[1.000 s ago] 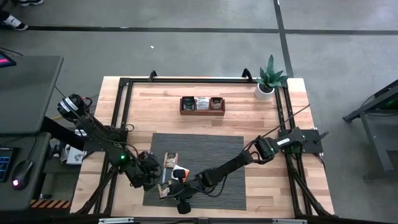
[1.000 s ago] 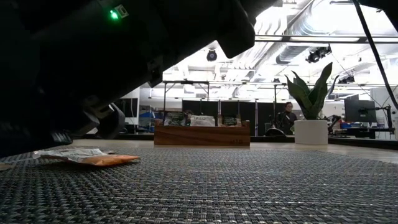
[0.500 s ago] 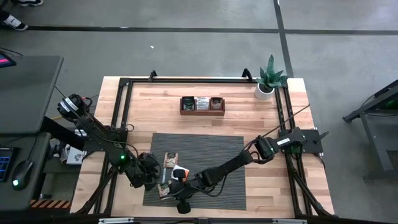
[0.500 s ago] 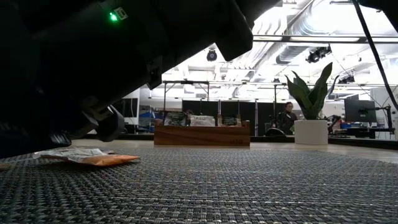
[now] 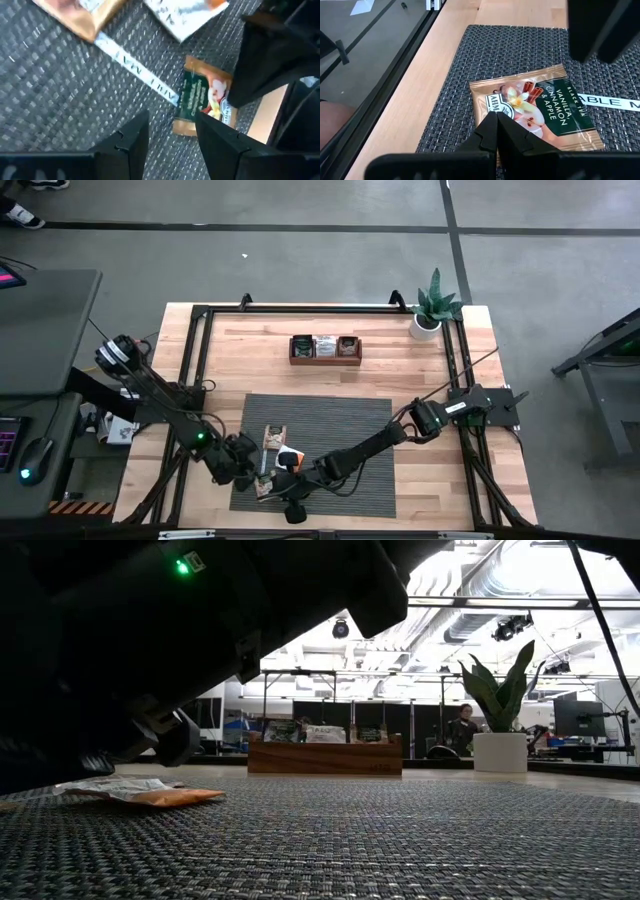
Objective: Pick & Place Tea
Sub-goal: Put the light brown tea bag into the right compartment of the wooden organizer
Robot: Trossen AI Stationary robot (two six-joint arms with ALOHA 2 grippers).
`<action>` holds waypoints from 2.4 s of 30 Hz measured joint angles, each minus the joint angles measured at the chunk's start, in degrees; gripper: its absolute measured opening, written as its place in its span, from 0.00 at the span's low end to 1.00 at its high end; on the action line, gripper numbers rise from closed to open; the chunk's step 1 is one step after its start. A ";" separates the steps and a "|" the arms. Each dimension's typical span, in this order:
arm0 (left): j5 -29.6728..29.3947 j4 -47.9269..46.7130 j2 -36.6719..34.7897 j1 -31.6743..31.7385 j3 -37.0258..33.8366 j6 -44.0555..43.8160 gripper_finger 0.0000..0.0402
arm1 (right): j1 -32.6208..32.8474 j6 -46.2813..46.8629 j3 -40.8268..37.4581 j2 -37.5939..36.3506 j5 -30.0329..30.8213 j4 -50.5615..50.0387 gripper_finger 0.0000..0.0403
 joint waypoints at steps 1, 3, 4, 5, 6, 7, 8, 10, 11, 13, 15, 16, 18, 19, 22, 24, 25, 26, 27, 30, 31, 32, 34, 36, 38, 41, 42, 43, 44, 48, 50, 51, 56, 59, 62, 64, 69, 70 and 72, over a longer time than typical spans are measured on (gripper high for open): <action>0.57 0.42 0.63 0.00 0.00 -0.41 0.40 | 0.00 0.02 0.00 0.00 0.00 0.00 0.00; 1.23 0.54 1.77 0.00 0.00 -1.94 0.40 | 0.01 0.00 -0.02 0.00 0.01 0.00 0.00; 1.65 0.54 2.37 0.00 0.00 -2.69 0.40 | 0.02 0.00 -0.02 0.00 0.01 0.00 0.00; 1.79 0.51 2.95 0.00 0.00 -3.23 0.39 | 0.02 0.00 -0.02 0.00 -0.02 0.01 0.00; 1.77 0.61 3.43 0.00 0.02 -3.39 0.39 | 0.06 -0.04 -0.02 0.00 0.03 0.02 0.00; 1.79 0.81 3.82 0.00 0.07 -3.45 0.39 | 0.09 -0.18 -0.02 0.00 0.21 0.04 0.00; 1.76 1.01 4.20 0.00 0.08 -3.45 0.39 | 0.13 -0.20 -0.02 0.00 0.24 0.04 0.00; 1.84 1.57 4.48 0.00 0.09 -3.45 0.40 | 0.18 -0.20 -0.02 0.00 0.22 0.02 0.00; 2.10 2.14 4.54 0.00 0.09 -3.47 0.40 | 0.24 -0.20 -0.02 0.00 0.15 0.02 0.00; 2.59 3.32 4.63 0.07 0.08 -3.82 0.39 | 0.35 -0.20 -0.02 0.00 0.17 0.06 0.00; 2.78 4.29 4.73 0.05 0.03 -4.57 0.39 | 0.35 -0.20 -0.02 0.00 0.16 0.09 0.00; 3.17 4.79 4.73 0.07 -0.02 -4.71 0.40 | 0.35 -0.20 -0.02 0.00 0.14 0.09 0.00; 3.94 5.70 4.79 0.07 -0.02 -4.77 0.40 | 0.35 -0.22 -0.02 0.00 0.22 0.11 0.00; 4.21 5.83 4.80 0.07 -0.02 -4.78 0.40 | 0.35 -0.22 -0.02 0.00 0.27 0.11 0.00; 4.50 6.03 4.80 0.04 -0.02 -4.78 0.40 | 0.33 -0.22 -0.02 0.00 0.37 0.13 0.00; 4.57 6.03 4.80 0.04 -0.02 -4.78 0.40 | 0.33 -0.22 -0.02 0.01 0.46 0.13 0.00; 4.80 6.05 4.80 0.04 -0.02 -4.78 0.40 | 0.33 -0.22 -0.02 0.01 0.46 0.13 0.00; 4.90 6.07 4.80 0.04 -0.02 -4.78 0.40 | 0.33 -0.22 -0.03 0.02 0.46 0.13 0.00; 4.89 6.09 4.80 0.03 -0.03 -4.80 0.40 | 0.33 -0.23 -0.04 0.02 0.46 0.13 0.00; 5.09 6.42 4.80 0.00 -0.04 -4.80 0.40 | 0.31 -0.46 -0.04 0.02 0.48 0.13 0.00; 5.31 6.74 4.80 0.00 -0.04 -4.80 0.40 | 0.31 -0.60 -0.04 0.01 0.50 0.13 0.00; 5.38 6.97 4.80 -0.02 -0.04 -4.80 0.40 | 0.31 -0.63 -0.04 0.02 0.52 0.13 0.00; 5.36 6.93 4.80 -0.03 -0.04 -4.80 0.40 | 0.31 -0.63 -0.04 0.02 0.54 0.13 0.00; 5.39 6.90 4.80 -0.04 -0.04 -4.80 0.39 | 0.31 -0.63 -0.04 0.02 0.56 0.13 0.00; 5.66 6.88 4.80 -0.02 -0.04 -4.80 0.40 | 0.31 -0.63 -0.04 0.02 0.57 0.13 0.00; 5.71 6.86 4.80 -0.03 -0.04 -4.81 0.40 | 0.28 -0.63 -0.04 0.02 0.57 0.13 0.00; 5.71 6.86 4.80 -0.02 -0.04 -4.81 0.40 | 0.30 -0.63 -0.04 0.02 0.59 0.13 0.00; 5.71 6.91 4.80 -0.02 -0.04 -4.80 0.40 | 0.28 -0.63 -0.04 0.02 0.59 0.13 0.00; 5.71 7.13 4.80 -0.02 -0.04 -4.81 0.40 | 0.28 -0.63 -0.04 0.02 0.59 0.13 0.00; 5.67 10.03 4.93 -0.02 -0.04 -4.82 0.39 | 0.28 -0.63 -0.04 0.02 0.63 0.15 0.00; 5.67 11.21 5.17 -0.02 -0.04 -4.80 0.40 | 0.28 -0.63 -0.04 0.02 0.61 0.15 0.00; 5.73 11.77 5.30 -0.02 -0.04 -4.82 0.40 | 0.28 -0.63 -0.04 0.02 0.65 0.15 0.00; 5.35 11.97 5.32 -0.02 -0.02 -4.80 0.40 | 0.28 -0.63 -0.04 0.02 0.66 0.17 0.00; 4.73 11.25 5.32 -0.02 -0.02 -4.80 0.40 | 0.28 -0.63 -0.04 0.02 0.66 0.17 0.00; 4.59 10.11 5.32 -0.02 -0.04 -4.80 0.39 | 0.28 -0.63 -0.04 0.02 0.66 0.17 0.00; 4.56 9.29 5.32 -0.02 -0.02 -4.80 0.40 | 0.28 -0.63 -0.07 0.02 0.66 0.22 0.00; 3.81 8.30 5.34 -0.02 -0.02 -4.80 0.40 | 0.28 -0.63 -0.09 0.02 0.67 0.85 0.00; 3.87 8.38 5.34 -0.02 -0.02 -4.80 0.40 | 0.28 -0.63 -0.09 0.02 0.67 0.85 0.00; 4.50 9.20 5.34 0.00 -0.02 -4.82 0.40 | 0.28 -0.63 -0.09 0.02 0.67 0.85 0.00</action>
